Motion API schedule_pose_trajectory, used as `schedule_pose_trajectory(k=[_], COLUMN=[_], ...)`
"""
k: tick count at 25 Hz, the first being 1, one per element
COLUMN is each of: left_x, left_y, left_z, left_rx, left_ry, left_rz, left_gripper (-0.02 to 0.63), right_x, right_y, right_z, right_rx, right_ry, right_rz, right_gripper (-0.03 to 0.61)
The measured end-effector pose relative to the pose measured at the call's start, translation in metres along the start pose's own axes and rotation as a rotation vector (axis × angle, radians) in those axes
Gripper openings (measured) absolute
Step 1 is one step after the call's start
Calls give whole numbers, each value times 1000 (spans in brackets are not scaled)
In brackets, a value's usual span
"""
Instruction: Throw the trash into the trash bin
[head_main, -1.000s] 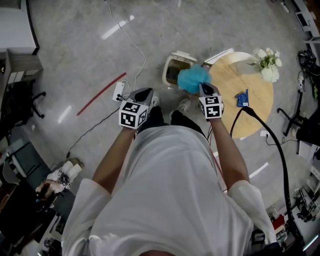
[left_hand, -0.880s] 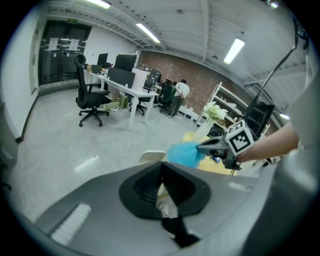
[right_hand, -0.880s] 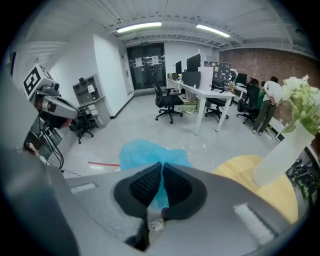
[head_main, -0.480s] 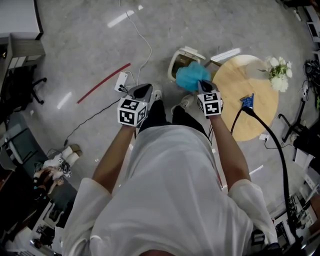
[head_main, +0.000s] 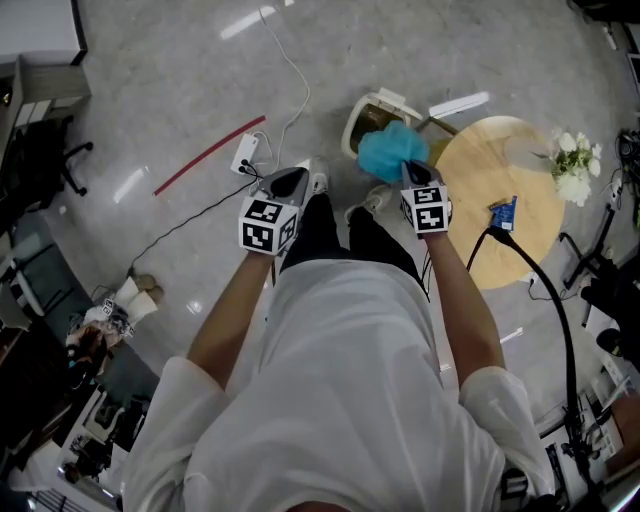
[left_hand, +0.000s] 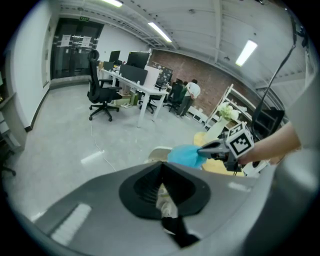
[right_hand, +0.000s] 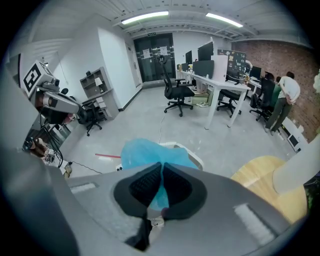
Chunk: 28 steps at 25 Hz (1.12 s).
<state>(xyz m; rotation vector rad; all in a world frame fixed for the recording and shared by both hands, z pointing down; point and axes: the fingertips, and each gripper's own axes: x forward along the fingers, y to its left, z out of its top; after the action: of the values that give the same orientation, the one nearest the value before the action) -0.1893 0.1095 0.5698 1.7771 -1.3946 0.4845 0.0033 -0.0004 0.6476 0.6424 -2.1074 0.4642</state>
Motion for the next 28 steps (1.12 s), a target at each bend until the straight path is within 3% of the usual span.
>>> schedule_pose_trajectory(k=[12,28], left_x=[34,104], left_y=[27,51], left_z=[-4,-19], left_rx=[0,66], left_ry=[32,102], left_rz=[18,-34], left_gripper=[3,3], right_x=[47,132], right_y=[-12,-20], right_z=[-14,-51], right_rx=[111,259], right_ry=[26,48], right_rz=[-4,8], right_gripper=[3,5])
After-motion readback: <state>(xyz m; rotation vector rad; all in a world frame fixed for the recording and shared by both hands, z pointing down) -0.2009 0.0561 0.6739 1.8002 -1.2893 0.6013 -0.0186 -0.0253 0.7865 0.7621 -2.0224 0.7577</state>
